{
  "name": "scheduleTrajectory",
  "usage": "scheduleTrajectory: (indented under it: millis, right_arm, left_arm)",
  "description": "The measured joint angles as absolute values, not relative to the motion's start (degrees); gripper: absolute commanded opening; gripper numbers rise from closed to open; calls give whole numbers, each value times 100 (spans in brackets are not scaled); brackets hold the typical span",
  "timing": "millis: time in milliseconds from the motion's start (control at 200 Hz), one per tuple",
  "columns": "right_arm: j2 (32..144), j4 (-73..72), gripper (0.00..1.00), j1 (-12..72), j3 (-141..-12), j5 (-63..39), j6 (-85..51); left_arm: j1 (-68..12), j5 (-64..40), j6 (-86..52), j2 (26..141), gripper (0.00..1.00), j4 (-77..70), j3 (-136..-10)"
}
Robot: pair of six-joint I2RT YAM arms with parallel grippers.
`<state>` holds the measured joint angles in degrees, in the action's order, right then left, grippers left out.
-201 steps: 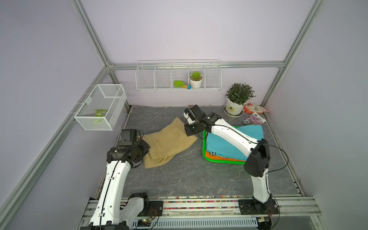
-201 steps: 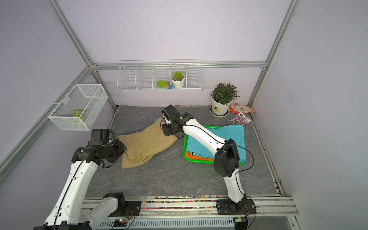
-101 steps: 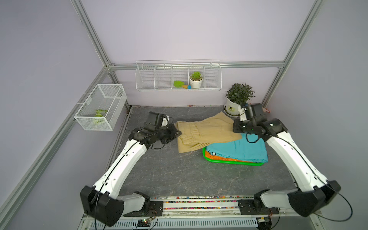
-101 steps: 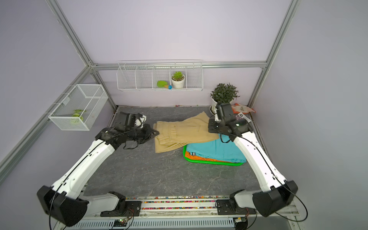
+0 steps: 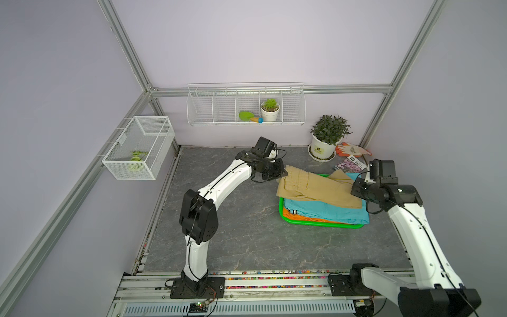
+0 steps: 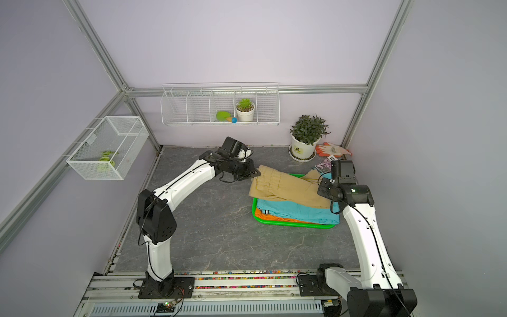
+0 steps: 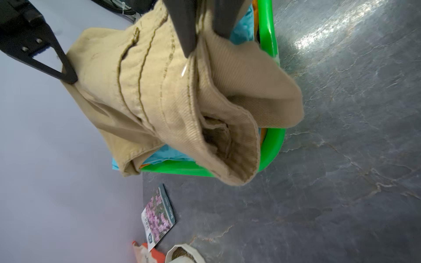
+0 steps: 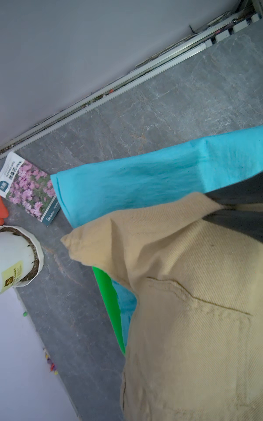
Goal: Put the folded long pants in the basket
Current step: Place the long pant in the basket.
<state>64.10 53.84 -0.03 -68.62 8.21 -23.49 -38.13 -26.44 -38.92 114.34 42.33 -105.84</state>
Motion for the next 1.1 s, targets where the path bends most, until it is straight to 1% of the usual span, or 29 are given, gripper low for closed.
scheduleTrajectory:
  millis: [160, 225, 335, 485, 600, 705, 940, 1100]
  right_arm:
    - [6187, 5522, 0, -5, -6598, 825, -2314]
    - [6149, 5581, 0, -38, -6619, 786, -2316]
    - [6383, 5636, 0, -211, -6969, 722, -2331]
    - [6997, 5647, 0, -687, -7920, 565, -2355]
    - [7220, 5599, 0, -893, -8379, 502, -2359]
    - [7063, 5459, 0, -906, -8093, 471, -2359]
    - [6226, 5258, 0, -880, -6276, 464, -2379]
    - [6104, 5384, 0, -770, -6064, 537, -2392]
  left_arm:
    - [-3837, -2893, -4016, 11487, 0, 4362, -10466]
    - [-3826, -3026, -4042, 11526, 0, 4556, -10595]
    - [-3802, -3264, -4051, 11913, 0, 5181, -11668]
    - [-3675, -3846, -4200, 12538, 0, 5610, -13262]
    - [-3575, -4237, -4377, 12798, 0, 5596, -13802]
    - [-3546, -4405, -4451, 12827, 0, 5489, -13659]
    - [-3667, -4565, -4390, 12752, 0, 5083, -11977]
    - [-3719, -4628, -4331, 12702, 0, 4906, -10960]
